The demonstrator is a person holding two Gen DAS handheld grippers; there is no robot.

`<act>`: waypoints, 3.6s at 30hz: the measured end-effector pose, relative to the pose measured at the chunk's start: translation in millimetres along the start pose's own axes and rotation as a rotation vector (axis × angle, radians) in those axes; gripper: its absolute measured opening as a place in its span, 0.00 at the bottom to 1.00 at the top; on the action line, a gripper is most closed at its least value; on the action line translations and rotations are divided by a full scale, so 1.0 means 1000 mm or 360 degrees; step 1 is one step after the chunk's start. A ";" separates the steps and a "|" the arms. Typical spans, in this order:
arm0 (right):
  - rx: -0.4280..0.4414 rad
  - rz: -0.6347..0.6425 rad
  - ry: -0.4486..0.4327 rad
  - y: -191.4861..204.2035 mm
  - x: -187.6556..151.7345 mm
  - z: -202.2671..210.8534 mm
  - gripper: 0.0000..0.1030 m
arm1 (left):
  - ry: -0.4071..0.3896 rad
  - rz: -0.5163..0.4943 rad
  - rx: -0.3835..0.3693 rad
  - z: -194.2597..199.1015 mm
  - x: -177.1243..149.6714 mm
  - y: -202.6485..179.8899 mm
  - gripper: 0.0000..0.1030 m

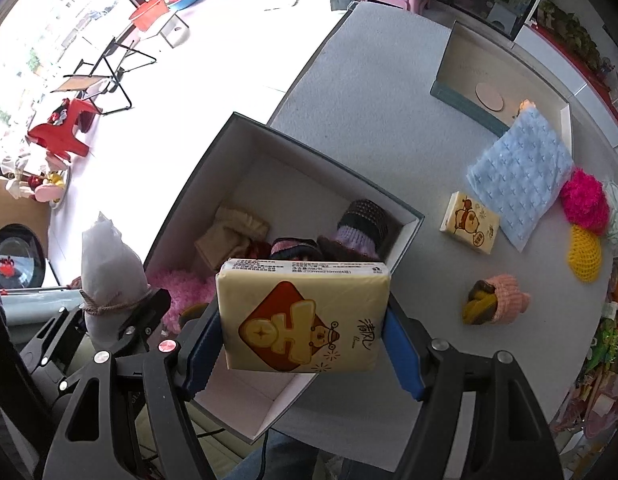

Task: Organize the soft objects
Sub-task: 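Hold the gauze bundle and yellow packet above the white box, then open both tools to drop the bundle and packet into the box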

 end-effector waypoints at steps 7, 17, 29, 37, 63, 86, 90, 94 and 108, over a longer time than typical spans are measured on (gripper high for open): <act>-0.0005 0.0007 0.0022 0.000 0.000 -0.006 0.74 | 0.0025 0.0009 0.0016 -0.005 -0.004 0.002 0.48; 0.0007 0.0029 0.0060 0.007 -0.003 -0.016 0.74 | 0.0068 0.0010 0.0028 -0.013 -0.009 0.005 0.48; 0.0014 0.0013 0.0110 0.003 -0.017 -0.024 0.74 | 0.0148 -0.0038 0.0022 -0.023 -0.029 -0.002 0.48; 0.0006 -0.0005 0.0134 -0.004 -0.023 -0.028 0.74 | 0.0174 -0.0058 0.0019 -0.026 -0.035 -0.007 0.48; 0.0003 -0.0036 0.0126 -0.009 -0.013 -0.030 0.74 | 0.0202 -0.0086 0.0010 -0.031 -0.031 -0.010 0.48; -0.0064 0.0099 0.0078 0.000 0.016 -0.040 0.74 | 0.0225 -0.0074 0.0024 -0.040 -0.028 -0.009 0.48; -0.0080 0.0156 0.0069 0.007 0.021 -0.043 0.74 | 0.0242 -0.0071 0.0029 -0.042 -0.031 -0.010 0.48; -0.0099 0.0202 0.0058 0.011 0.024 -0.046 0.74 | 0.0250 -0.0075 0.0040 -0.045 -0.032 -0.011 0.48; -0.0089 0.0289 -0.0082 0.012 0.027 -0.040 1.00 | 0.0175 0.0005 -0.0007 -0.033 -0.034 -0.009 0.99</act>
Point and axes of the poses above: each gripper's, at about its wrist camera, not at the fingertips, and z roughly against the way its jaws point, y to its left, x to its top, the point moved 7 cm from there along -z, roughly the way its jaws point, and after that the axes turned 6 degrees about -y, right-handed, at the moved point
